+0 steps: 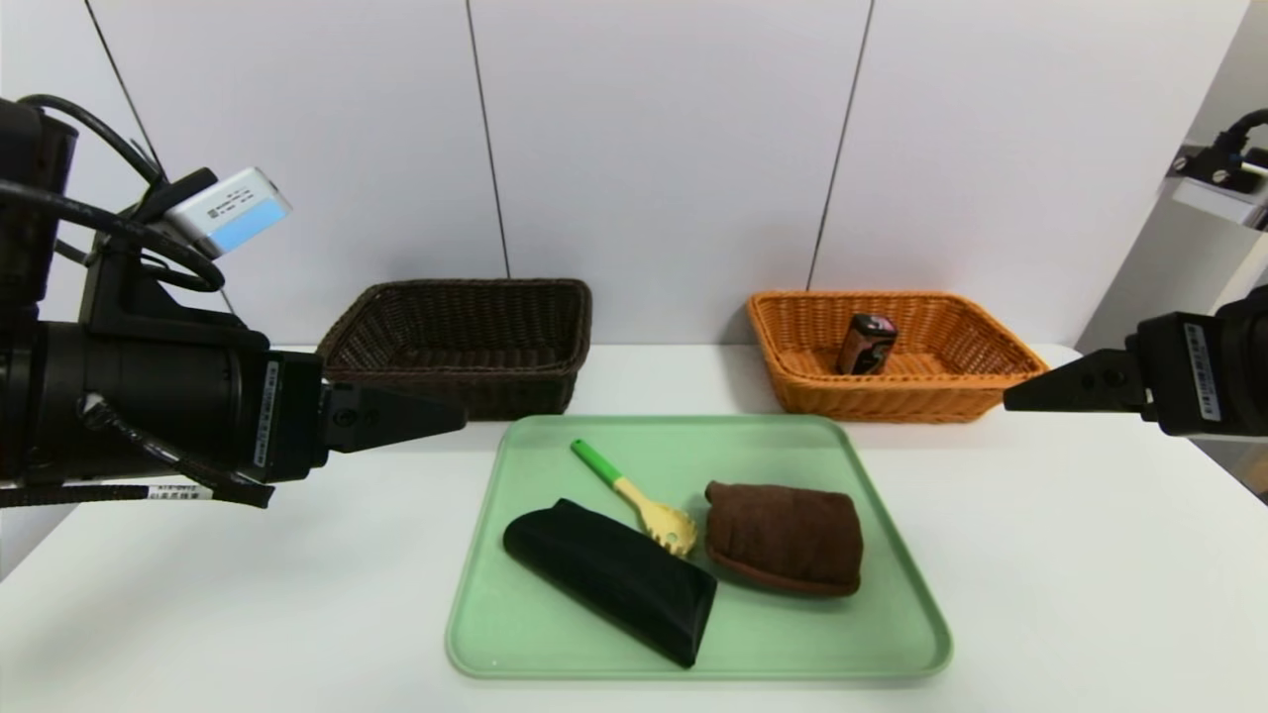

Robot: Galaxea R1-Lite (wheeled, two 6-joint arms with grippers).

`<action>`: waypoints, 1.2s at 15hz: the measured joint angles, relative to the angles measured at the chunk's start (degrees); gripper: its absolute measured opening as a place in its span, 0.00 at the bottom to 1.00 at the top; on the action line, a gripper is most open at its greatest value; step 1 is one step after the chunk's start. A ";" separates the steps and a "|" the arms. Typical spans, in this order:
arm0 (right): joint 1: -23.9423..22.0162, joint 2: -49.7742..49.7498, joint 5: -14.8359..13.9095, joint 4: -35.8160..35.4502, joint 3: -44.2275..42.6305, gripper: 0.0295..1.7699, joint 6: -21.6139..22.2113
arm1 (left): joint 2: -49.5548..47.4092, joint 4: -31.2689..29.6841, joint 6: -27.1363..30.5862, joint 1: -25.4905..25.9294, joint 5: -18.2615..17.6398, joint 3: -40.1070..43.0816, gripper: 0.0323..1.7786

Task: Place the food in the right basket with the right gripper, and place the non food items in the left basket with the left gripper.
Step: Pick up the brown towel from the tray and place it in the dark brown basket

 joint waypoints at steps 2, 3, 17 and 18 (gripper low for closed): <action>0.38 -0.52 0.00 -0.06 1.13 0.96 0.52 | 1.12 -1.11 0.04 -1.13 -0.22 -0.79 0.95; 0.38 -0.61 0.00 -0.15 1.35 0.96 0.63 | 1.88 -2.27 0.30 -2.23 -0.29 -1.01 0.95; -0.15 -0.04 0.00 -0.37 1.13 0.96 1.95 | 23.74 -9.72 25.56 -10.90 -18.63 -14.86 0.95; -0.17 -0.06 0.00 -0.35 1.13 0.96 2.08 | 25.20 -9.83 27.86 -11.45 -18.71 -14.99 0.95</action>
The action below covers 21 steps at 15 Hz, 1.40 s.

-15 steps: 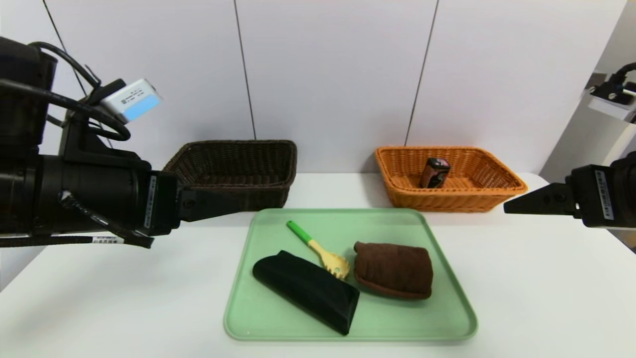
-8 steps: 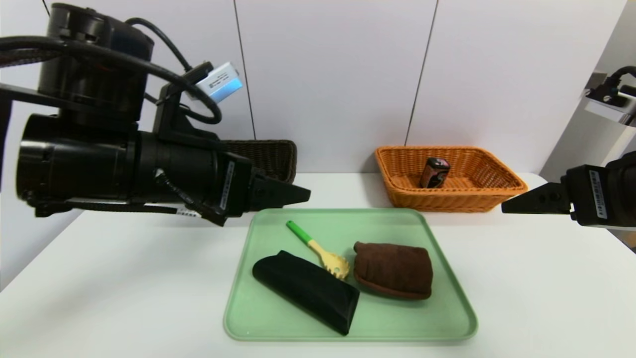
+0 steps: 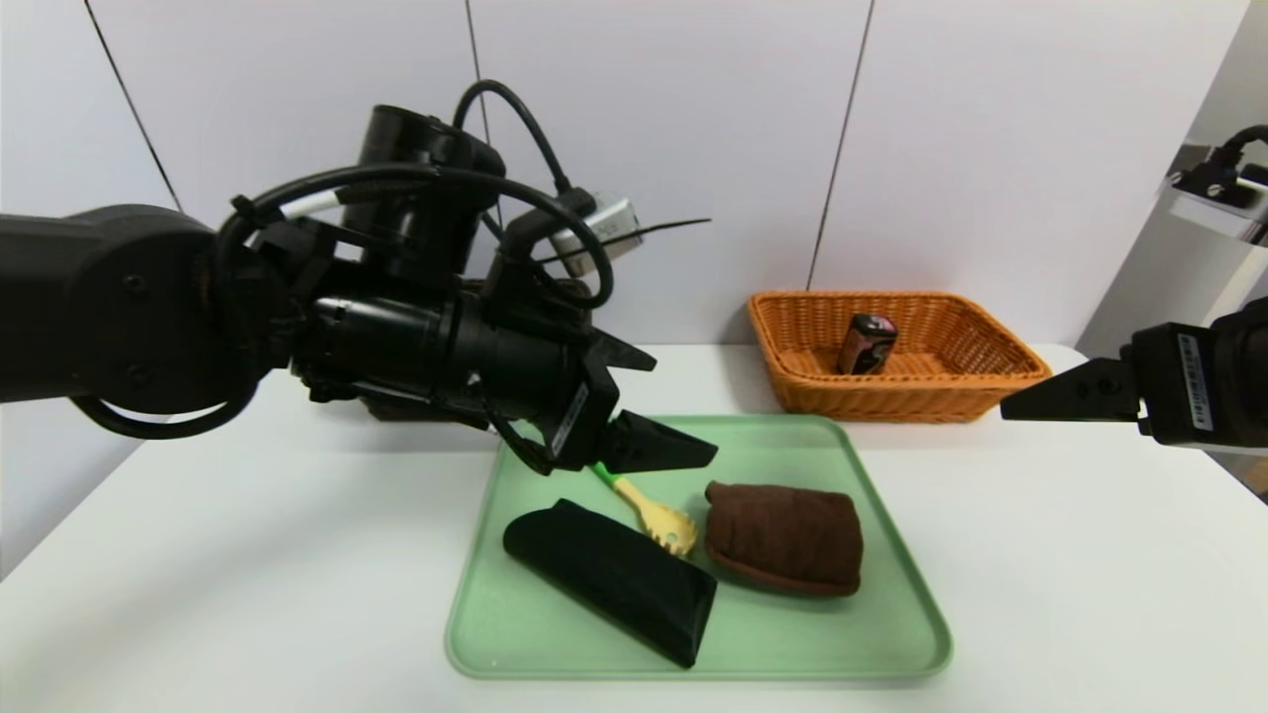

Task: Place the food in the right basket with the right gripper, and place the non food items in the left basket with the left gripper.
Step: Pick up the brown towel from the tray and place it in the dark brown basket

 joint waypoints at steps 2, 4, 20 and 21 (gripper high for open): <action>-0.05 -0.11 0.07 0.00 0.09 0.96 1.13 | 2.39 -0.13 2.95 -0.90 -0.05 -0.38 0.95; -0.13 -0.18 0.07 0.05 0.15 0.96 1.30 | 4.92 -0.16 6.27 -2.36 0.13 -1.32 0.95; -1.95 -0.52 0.24 0.10 1.79 0.96 1.38 | 25.33 -0.16 10.25 -10.95 4.52 -13.09 0.95; -2.07 -0.55 0.22 0.11 1.99 0.96 1.38 | 25.88 -0.16 10.31 -10.95 4.52 -13.09 0.95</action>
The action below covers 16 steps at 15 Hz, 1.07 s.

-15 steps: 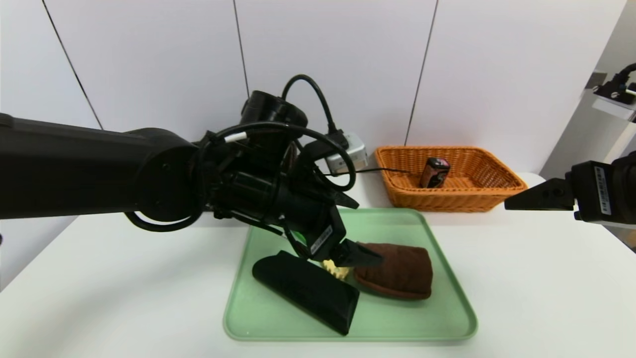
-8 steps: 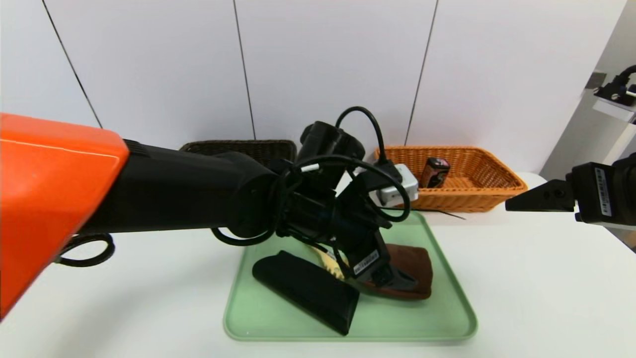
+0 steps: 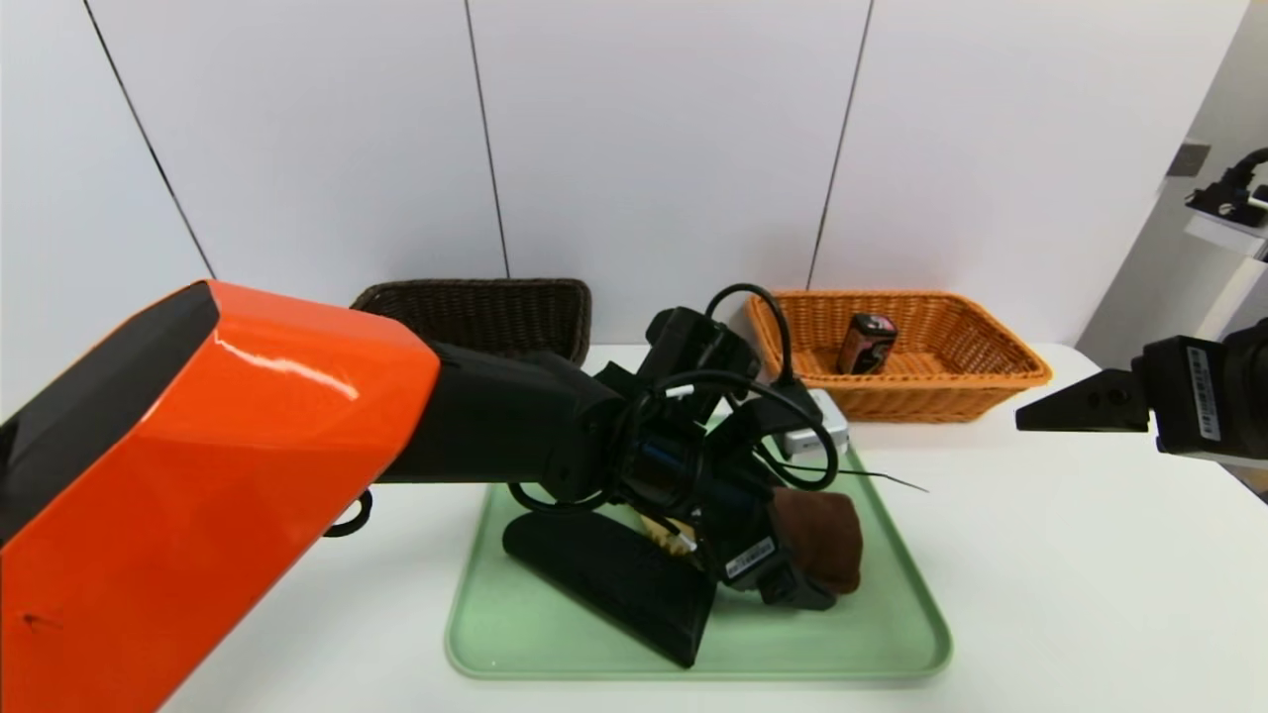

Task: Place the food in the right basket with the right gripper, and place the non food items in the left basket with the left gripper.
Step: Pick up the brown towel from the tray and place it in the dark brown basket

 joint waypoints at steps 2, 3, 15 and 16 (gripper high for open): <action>-0.07 -0.05 -0.02 0.00 0.16 0.96 0.00 | 0.96 -0.06 -0.02 0.01 0.02 -0.16 0.95; -0.07 -0.09 -0.04 0.00 0.20 0.96 0.00 | 1.46 -0.06 -0.06 0.01 0.02 -0.39 0.95; -0.41 -0.61 -0.02 -0.01 0.50 0.96 -0.02 | 1.43 0.20 -1.85 0.00 1.44 -1.82 0.28; -0.51 -0.63 0.02 -0.01 0.50 0.96 -0.02 | 0.44 0.17 -3.06 0.00 1.43 -1.93 0.28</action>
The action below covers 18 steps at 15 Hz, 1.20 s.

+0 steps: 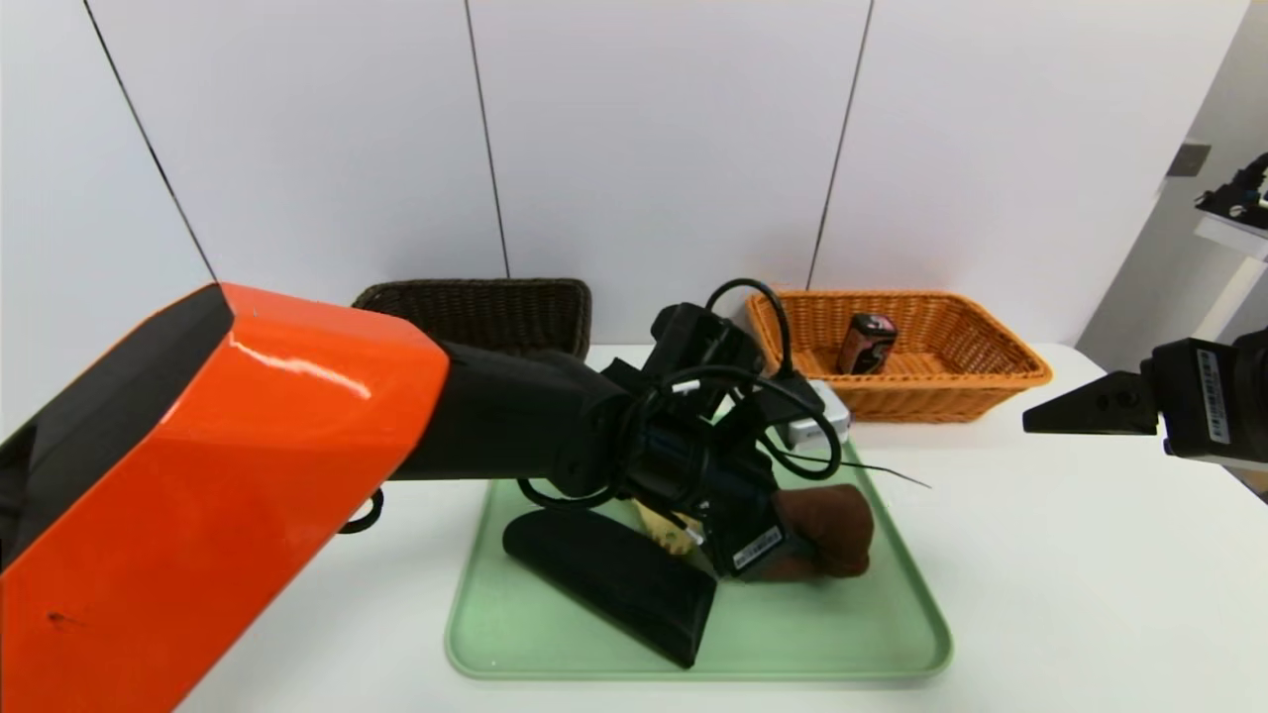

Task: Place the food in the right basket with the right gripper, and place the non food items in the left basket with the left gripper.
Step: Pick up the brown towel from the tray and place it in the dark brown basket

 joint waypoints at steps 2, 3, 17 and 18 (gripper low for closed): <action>-0.09 -0.27 0.02 0.01 0.00 0.96 0.06 | -2.07 0.02 -2.32 0.28 0.11 -0.33 0.28; -0.11 -0.46 -0.02 0.04 0.05 0.96 0.05 | -3.41 0.02 -3.56 0.63 0.41 -0.44 0.28; -0.37 -1.43 2.04 -0.11 0.79 0.96 -0.13 | -17.99 0.68 -12.21 24.76 11.97 -0.63 0.28; -0.37 -1.43 2.04 -0.11 0.82 0.96 -0.16 | -18.19 1.21 -12.21 27.93 12.02 -0.63 0.28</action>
